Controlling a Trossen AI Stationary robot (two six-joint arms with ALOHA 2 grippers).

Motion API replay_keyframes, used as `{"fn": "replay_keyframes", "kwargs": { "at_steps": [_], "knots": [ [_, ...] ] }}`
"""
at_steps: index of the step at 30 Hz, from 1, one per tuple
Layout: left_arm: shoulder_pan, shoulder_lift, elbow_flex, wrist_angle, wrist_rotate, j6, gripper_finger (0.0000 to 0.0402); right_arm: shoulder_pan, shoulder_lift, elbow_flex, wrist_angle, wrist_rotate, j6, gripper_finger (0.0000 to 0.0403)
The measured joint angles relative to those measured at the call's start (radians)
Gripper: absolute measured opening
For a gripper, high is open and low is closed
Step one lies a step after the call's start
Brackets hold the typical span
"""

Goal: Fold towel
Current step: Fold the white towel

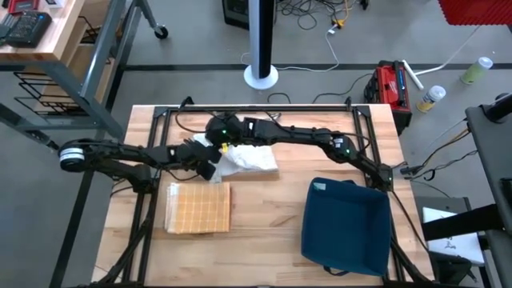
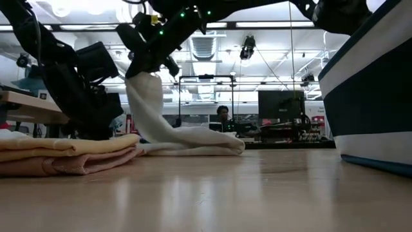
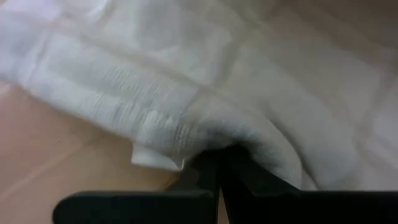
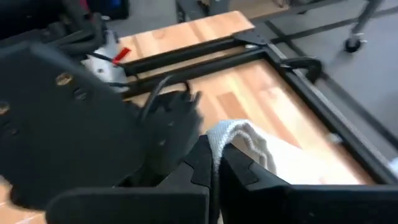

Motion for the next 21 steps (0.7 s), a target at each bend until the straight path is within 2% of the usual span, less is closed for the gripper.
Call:
{"fn": "replay_keyframes", "kwargs": {
  "at_steps": [3, 6, 8, 11, 18, 21],
  "knots": [
    [0.001, -0.008, -0.006, -0.002, -0.025, -0.001, 0.0000, 0.001, 0.003, -0.004, 0.023, -0.028, 0.015, 0.0000],
    [0.001, -0.031, -0.012, -0.011, -0.029, -0.001, 0.0000, 0.002, -0.001, -0.021, 0.054, 0.031, -0.009, 0.0003],
    [0.002, -0.053, -0.009, -0.027, -0.011, 0.000, 0.0000, -0.001, 0.000, -0.025, 0.044, 0.055, -0.016, 0.0014],
    [0.002, -0.106, 0.001, -0.088, -0.003, -0.001, 0.0000, -0.004, 0.001, -0.029, 0.041, 0.036, -0.006, 0.0045],
    [0.000, -0.285, 0.118, -0.420, 0.026, -0.015, 0.0000, -0.005, 0.001, -0.053, 0.048, -0.128, -0.060, 0.0122],
    [-0.002, -0.352, 0.181, -0.480, 0.051, -0.013, 0.0000, -0.005, 0.001, -0.056, 0.038, -0.193, -0.086, 0.0142]
  ]
}}
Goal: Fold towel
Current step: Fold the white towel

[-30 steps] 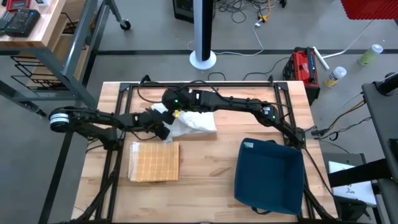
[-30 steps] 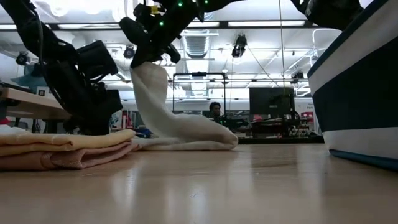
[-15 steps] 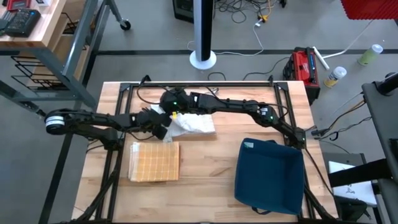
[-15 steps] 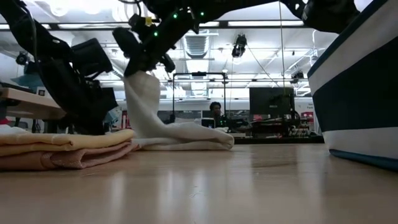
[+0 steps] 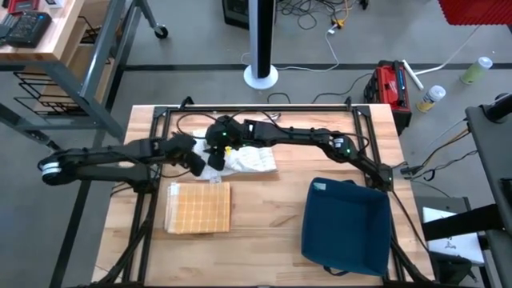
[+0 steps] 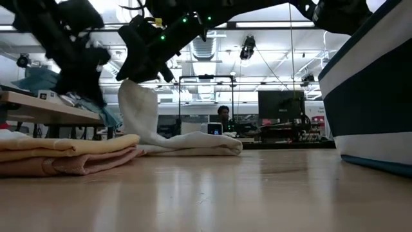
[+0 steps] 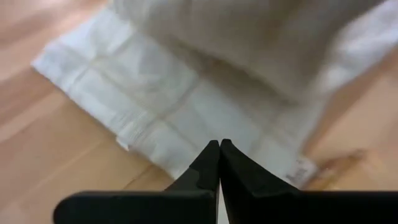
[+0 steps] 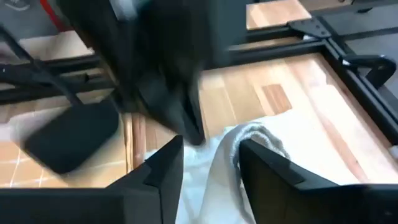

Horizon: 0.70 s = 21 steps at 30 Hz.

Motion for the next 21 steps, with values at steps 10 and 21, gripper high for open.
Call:
{"fn": "replay_keyframes", "kwargs": {
  "at_steps": [10, 21],
  "knots": [
    [-0.005, -0.132, 0.277, -0.269, -0.030, 0.043, 0.0000, -0.019, 0.000, -0.010, -0.014, 0.004, -0.003, 0.0175],
    [-0.009, -0.090, 0.315, -0.280, -0.031, 0.062, 0.0000, -0.043, -0.016, -0.023, -0.244, -0.004, -0.117, 0.0188]
  ]
}}
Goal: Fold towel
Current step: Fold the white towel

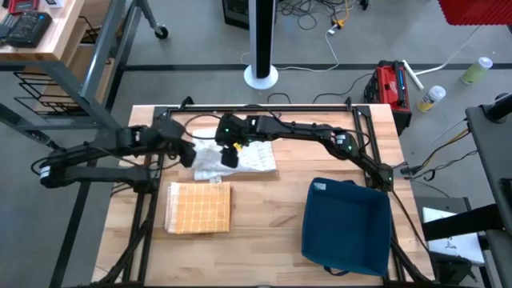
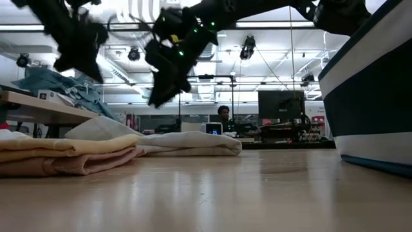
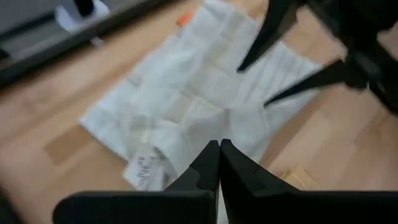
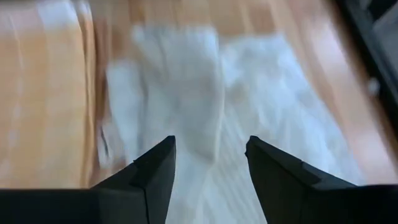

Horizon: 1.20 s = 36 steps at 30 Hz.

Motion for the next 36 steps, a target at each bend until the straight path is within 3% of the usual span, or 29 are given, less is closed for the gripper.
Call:
{"fn": "replay_keyframes", "kwargs": {
  "at_steps": [3, 7, 14, 21, 24, 29, 36],
  "knots": [
    [0.000, 0.038, -0.082, 0.023, 0.022, -0.018, 0.0000, -0.009, -0.001, -0.016, -0.111, -0.043, -0.031, 0.0181],
    [0.000, 0.092, -0.202, 0.172, -0.015, 0.025, 0.0000, -0.022, -0.018, -0.087, -0.180, -0.164, -0.048, 0.0170],
    [0.001, 0.173, -0.368, 0.589, -0.021, 0.156, 0.0000, -0.025, -0.095, -0.324, -0.166, -0.167, -0.029, 0.0147],
    [-0.003, 0.223, -0.425, 0.599, 0.191, 0.136, 0.0000, -0.013, -0.185, -0.602, -0.025, -0.172, -0.006, 0.0126],
    [-0.009, 0.216, -0.427, 0.591, 0.229, 0.112, 0.0000, -0.007, -0.229, -0.672, 0.007, -0.175, -0.007, 0.0116],
    [-0.015, 0.176, -0.405, 0.586, 0.250, 0.161, 0.0000, -0.003, -0.322, -0.734, 0.020, -0.175, -0.023, 0.0098],
    [-0.073, 0.131, -0.378, 0.562, 0.417, 0.320, 0.0000, 0.030, -0.445, -0.781, 0.020, -0.169, -0.024, 0.0074]
  ]
}}
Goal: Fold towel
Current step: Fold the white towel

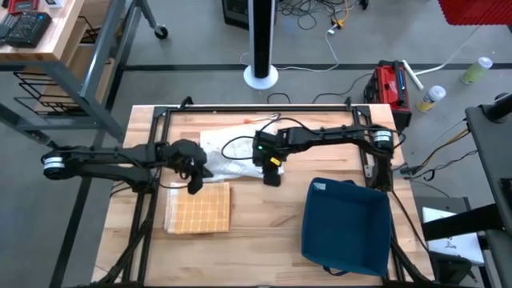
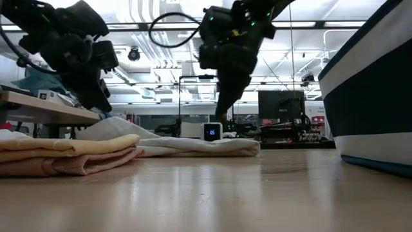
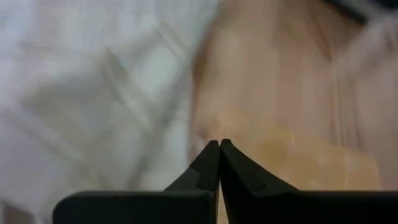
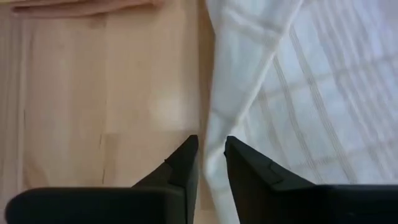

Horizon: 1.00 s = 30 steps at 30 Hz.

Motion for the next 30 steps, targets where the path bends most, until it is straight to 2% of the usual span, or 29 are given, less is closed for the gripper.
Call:
{"fn": "replay_keyframes", "kwargs": {
  "at_steps": [6, 9, 13, 18, 20, 23, 25, 27, 30],
  "knots": [
    [-0.019, -0.022, -0.006, 0.007, -0.043, 0.014, 0.0000, 0.004, -0.068, -0.064, 0.014, 0.099, -0.061, 0.0055],
    [-0.019, -0.025, 0.005, 0.050, -0.130, 0.062, 0.0000, 0.001, -0.071, -0.107, 0.066, 0.099, -0.065, 0.0054],
    [-0.018, -0.007, 0.030, 0.069, -0.302, 0.202, 0.0000, 0.007, -0.069, -0.174, 0.126, 0.096, -0.049, 0.0070],
    [-0.008, 0.025, 0.035, 0.168, -0.604, 0.330, 0.0005, 0.009, -0.065, -0.242, 0.235, 0.099, 0.000, 0.0094],
    [0.016, 0.049, 0.037, 0.210, -0.649, 0.382, 0.0004, 0.009, -0.065, -0.255, 0.265, 0.099, 0.002, 0.0100],
    [0.063, 0.085, 0.017, 0.168, -0.649, 0.442, 0.0001, 0.009, -0.065, -0.256, 0.278, 0.100, 0.012, 0.0107],
    [0.100, 0.125, 0.012, 0.191, -0.607, 0.443, 0.0002, 0.009, -0.065, -0.256, 0.288, 0.100, 0.012, 0.0110],
    [0.133, 0.154, -0.004, 0.170, -0.499, 0.429, 0.0001, 0.009, -0.066, -0.256, 0.302, 0.100, 0.012, 0.0112],
    [0.153, 0.210, -0.003, 0.182, -0.251, 0.404, 0.0001, 0.009, -0.068, -0.255, 0.296, 0.100, 0.012, 0.0110]
  ]
}}
